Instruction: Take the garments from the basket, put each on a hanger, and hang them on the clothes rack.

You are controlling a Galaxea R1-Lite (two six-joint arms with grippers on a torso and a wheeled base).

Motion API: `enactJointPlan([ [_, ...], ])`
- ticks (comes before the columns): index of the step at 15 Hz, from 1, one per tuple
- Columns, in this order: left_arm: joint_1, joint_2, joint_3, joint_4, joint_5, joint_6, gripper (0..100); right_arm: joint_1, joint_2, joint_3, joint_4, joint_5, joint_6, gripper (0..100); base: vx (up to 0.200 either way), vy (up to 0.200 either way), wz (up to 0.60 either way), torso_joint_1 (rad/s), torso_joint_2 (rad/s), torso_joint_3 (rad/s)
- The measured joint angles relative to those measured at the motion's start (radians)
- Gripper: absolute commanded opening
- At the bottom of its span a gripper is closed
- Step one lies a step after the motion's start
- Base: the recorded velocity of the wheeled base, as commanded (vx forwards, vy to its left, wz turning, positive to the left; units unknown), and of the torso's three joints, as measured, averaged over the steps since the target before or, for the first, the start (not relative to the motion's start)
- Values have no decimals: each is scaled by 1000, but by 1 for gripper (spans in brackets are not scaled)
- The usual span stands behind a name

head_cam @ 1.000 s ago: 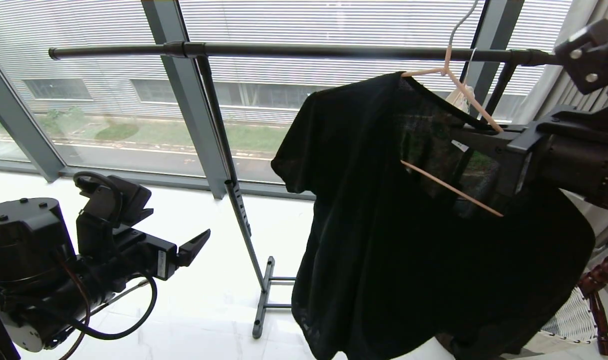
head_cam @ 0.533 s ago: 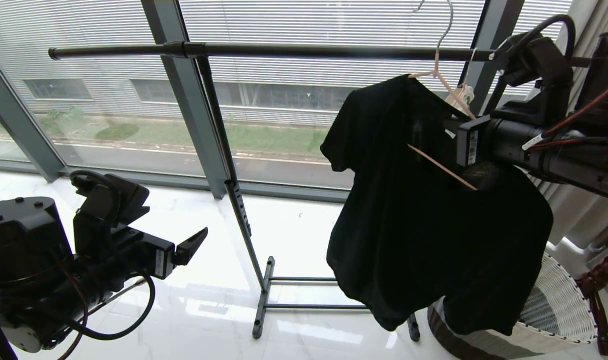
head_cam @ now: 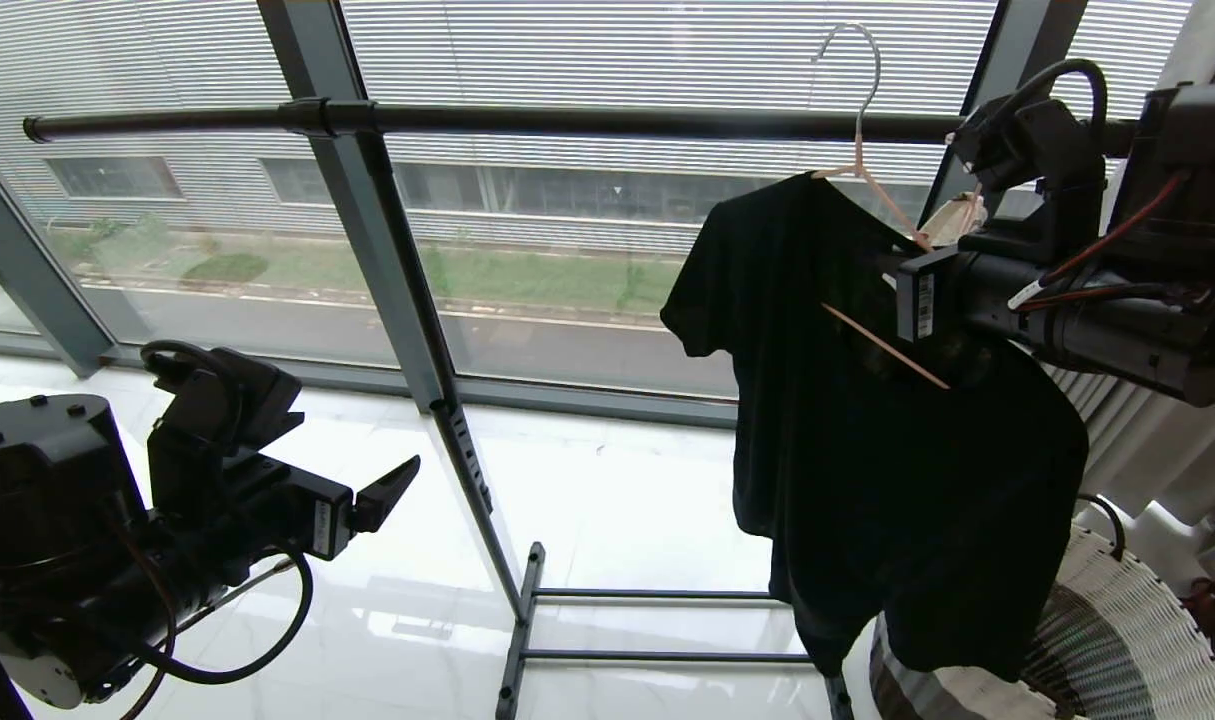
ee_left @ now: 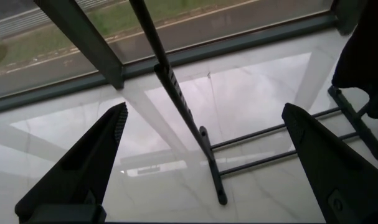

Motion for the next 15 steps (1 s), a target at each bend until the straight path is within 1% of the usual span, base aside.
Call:
enactJointPlan([
  [1, -5, 0, 0, 0, 0, 0, 100, 0, 1, 0, 0, 0, 0, 0, 200, 0, 0, -2, 2, 2],
  [9, -22, -8, 1, 0, -1, 0, 100, -11, 3, 16, 0, 0, 2, 0, 0, 0, 0, 0, 0, 0],
  [11, -22, -9, 0, 0, -1, 1, 100, -34, 14, 21, -2, 0, 3, 0, 0, 0, 0, 0, 0, 0],
  [15, -35, -9, -7, 0, -1, 15, 100, -112, 51, 16, -6, 0, 3, 0, 0, 0, 0, 0, 0, 0],
])
